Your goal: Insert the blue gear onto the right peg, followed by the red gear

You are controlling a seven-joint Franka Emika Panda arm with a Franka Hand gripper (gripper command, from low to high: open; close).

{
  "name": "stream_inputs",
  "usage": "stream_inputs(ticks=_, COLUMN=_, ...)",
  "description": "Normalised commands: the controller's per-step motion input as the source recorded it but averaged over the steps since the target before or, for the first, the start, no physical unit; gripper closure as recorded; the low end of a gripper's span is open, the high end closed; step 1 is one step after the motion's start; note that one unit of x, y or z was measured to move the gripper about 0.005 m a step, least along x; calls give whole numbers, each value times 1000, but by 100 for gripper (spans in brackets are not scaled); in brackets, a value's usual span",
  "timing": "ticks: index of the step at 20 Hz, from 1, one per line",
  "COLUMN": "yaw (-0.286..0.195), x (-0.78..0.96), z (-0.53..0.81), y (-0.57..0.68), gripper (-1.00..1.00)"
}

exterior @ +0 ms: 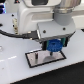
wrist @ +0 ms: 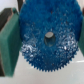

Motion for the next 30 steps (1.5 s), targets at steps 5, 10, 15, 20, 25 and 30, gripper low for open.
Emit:
stream_inputs(ticks=5, yaw=0, x=236, z=-127, y=-107, gripper=100)
stream_inputs(ticks=10, yaw=0, x=384, z=301, y=-21, gripper=100)
stream_inputs(ticks=15, yaw=0, x=393, z=286, y=55, gripper=100)
stream_inputs(ticks=20, yaw=0, x=300, z=160, y=-2, gripper=100)
stream_inputs(ticks=25, yaw=0, x=233, z=-40, y=-41, gripper=100)
stream_inputs(ticks=30, yaw=0, x=120, z=-105, y=-22, gripper=100)
